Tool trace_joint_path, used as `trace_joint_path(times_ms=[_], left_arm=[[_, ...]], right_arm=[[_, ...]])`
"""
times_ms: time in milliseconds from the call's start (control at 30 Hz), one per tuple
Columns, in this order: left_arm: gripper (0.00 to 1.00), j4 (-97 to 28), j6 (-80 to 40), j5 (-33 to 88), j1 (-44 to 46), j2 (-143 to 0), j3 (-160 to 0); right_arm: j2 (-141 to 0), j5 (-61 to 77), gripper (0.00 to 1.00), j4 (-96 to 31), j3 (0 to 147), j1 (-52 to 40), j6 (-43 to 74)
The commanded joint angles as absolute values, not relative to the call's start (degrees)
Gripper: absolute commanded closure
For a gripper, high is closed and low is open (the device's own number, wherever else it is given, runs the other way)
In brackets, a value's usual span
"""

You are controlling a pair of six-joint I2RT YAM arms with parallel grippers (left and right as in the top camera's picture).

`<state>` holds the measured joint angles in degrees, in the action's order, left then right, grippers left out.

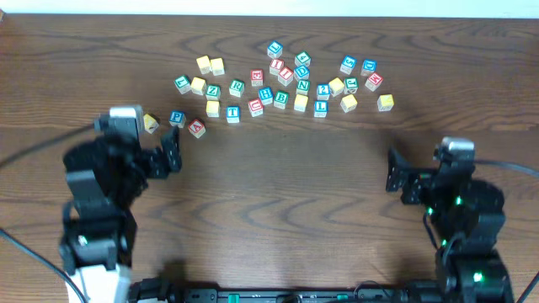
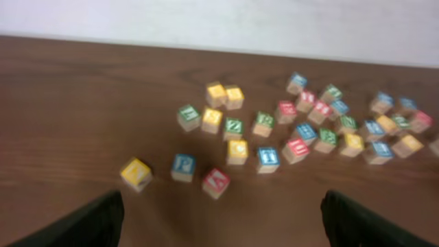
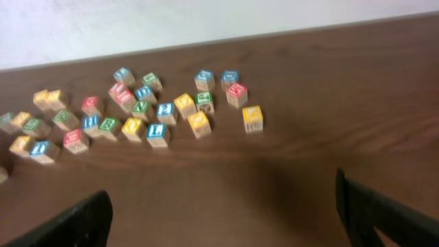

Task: Spell out ROBOT
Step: 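Move the left gripper over the green R block in the pile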

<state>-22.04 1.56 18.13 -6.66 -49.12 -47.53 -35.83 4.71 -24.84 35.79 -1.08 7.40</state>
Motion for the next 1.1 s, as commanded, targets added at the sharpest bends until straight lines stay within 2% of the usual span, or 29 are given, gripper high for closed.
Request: trace_joint_path(times_ms=[0, 133, 333, 633, 833, 967, 1000, 1067], left_arm=[[0.09, -32.8, 2.7, 22.0, -6.5, -59.1, -64.3], [0.1, -46.2, 5.9, 21.8, -5.2, -70.5, -79.8], [0.09, -55.3, 6.9, 20.3, -0.8, -87.1, -98.7], [0.09, -52.3, 10.9, 18.2, 7.2, -99.2, -104.5], [0.09, -56.8, 9.6, 18.6, 7.7, -100.3, -104.5], [0.09, -54.5, 9.6, 18.8, 7.7, -100.5, -104.5], [0.09, -49.2, 0.4, 15.2, 7.8, -102.6, -104.5], [0.1, -46.3, -5.3, 9.4, 8.2, -104.8, -104.6]], right_arm=[[-42.5, 5.7, 0.01, -29.4, 44.2, -0.8, 6.5], [-50.7, 9.3, 0.01, -34.7, 52.4, -0.8, 5.1], [-64.1, 14.6, 0.01, -42.9, 65.5, -0.8, 3.9], [-84.9, 20.1, 0.01, -57.2, 85.6, -0.8, -1.2], [-88.9, 19.9, 0.01, -54.1, 86.9, -0.8, -1.2], [-88.9, 20.0, 0.01, -56.0, 86.9, -0.8, -1.2], [-88.9, 20.1, 0.01, -56.2, 86.9, -0.8, -1.2], [-88.9, 20.1, 0.01, -56.2, 86.9, -0.8, -1.2]])
